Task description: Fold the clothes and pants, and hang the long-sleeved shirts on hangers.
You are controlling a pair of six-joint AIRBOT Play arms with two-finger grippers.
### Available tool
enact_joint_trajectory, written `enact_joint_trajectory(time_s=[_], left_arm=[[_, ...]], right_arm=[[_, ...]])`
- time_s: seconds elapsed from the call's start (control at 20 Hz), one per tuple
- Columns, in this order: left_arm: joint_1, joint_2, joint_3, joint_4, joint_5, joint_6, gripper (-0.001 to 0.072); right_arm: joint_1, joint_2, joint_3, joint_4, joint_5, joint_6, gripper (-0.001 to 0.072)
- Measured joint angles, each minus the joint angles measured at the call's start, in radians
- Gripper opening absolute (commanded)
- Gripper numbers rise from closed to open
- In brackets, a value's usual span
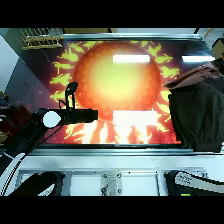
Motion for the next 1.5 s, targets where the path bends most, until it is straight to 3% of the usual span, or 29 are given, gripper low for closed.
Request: enact_joint_trajectory(time_s=[0.3,0.55,1.0,1.05,1.1,1.15,1.2,1.5], left_arm=[[0.000,0.000,0.000,0.000,0.001,0.000,0.0009],[0.000,0.000,0.000,0.001,0.011,0.000,0.0008],[0.000,0.000,0.000,0.001,0.017,0.001,0.0009],[0.000,0.000,0.000,0.001,0.017,0.001,0.0009],[0.000,0.000,0.000,0.001,0.017,0.001,0.0008],[0.000,0.000,0.000,0.001,0.017,0.001,0.0009],[0.000,0.000,0.000,0.001,0.017,0.001,0.0009],[0.000,0.000,0.000,0.001,0.018,0.001,0.0009]], right_arm=[[-0.028,0.136,-0.027,-0.306,0.132,0.147,0.0015],[-0.032,0.323,-0.246,-0.542,0.234,0.200,0.0015],[-0.032,0.508,-0.680,-0.657,0.224,0.258,0.0029],[-0.032,0.512,-0.696,-0.660,0.220,0.259,0.0077],[-0.032,0.516,-0.708,-0.663,0.219,0.262,0.0315],[-0.032,0.518,-0.716,-0.664,0.221,0.262,0.0613],[-0.032,0.520,-0.722,-0.666,0.225,0.261,0.0690],[-0.012,0.583,-0.643,-0.645,0.220,0.096,0.0690]])
